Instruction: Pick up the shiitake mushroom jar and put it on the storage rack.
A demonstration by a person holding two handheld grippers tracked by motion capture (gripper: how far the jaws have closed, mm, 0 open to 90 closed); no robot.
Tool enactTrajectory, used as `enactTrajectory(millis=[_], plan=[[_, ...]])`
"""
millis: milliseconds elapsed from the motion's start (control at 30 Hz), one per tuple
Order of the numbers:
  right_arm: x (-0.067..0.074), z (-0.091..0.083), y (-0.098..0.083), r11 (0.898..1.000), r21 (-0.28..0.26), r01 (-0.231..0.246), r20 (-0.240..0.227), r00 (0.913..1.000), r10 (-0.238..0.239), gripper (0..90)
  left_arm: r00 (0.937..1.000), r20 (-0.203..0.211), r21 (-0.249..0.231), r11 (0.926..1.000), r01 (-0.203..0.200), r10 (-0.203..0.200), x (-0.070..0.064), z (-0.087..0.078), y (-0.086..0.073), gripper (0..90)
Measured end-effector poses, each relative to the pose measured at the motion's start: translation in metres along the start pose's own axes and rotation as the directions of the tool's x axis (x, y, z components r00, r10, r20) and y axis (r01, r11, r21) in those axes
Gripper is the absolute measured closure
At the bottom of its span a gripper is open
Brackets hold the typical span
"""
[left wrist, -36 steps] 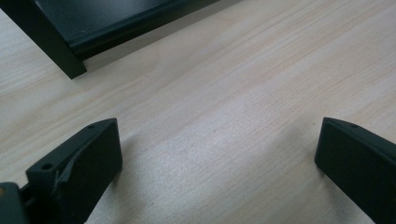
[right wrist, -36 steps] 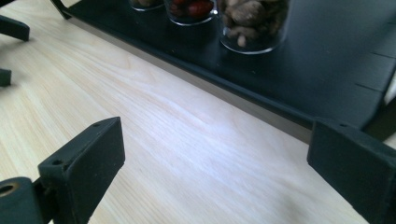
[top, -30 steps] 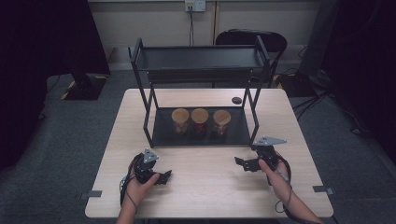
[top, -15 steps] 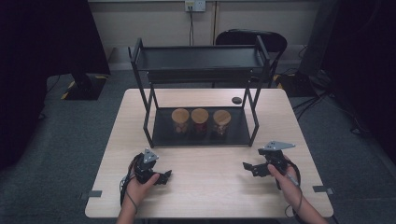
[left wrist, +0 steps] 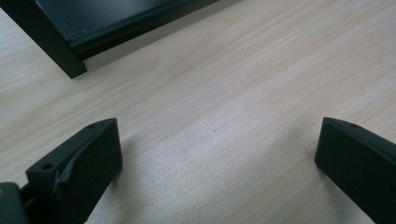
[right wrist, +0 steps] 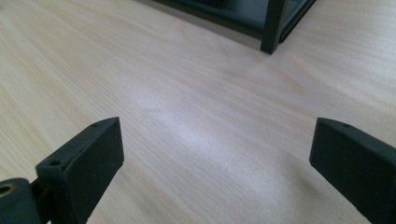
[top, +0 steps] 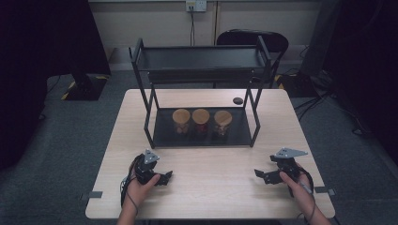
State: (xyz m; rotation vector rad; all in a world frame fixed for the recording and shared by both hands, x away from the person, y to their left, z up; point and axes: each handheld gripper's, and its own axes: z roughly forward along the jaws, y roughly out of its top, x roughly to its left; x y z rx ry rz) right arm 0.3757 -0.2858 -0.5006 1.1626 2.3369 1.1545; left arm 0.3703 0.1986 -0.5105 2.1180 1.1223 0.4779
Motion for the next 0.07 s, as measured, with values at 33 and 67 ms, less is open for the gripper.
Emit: enactTrajectory(millis=[33,67], plan=[[-0.0001,0.0011,-0.001,1.0,0.009,0.005,0.005,1.0,-0.005,2.2,1.0,0.0,0.0,1.0,0.0,0.0,0.0,0.0,0.0,0.3],[-0.0001,0.0021,-0.0016,1.0,0.013,0.007,0.009,0.9999,-0.007,2.3,1.0,0.0,0.0,1.0,0.0,0.0,0.0,0.0,0.0,0.3]])
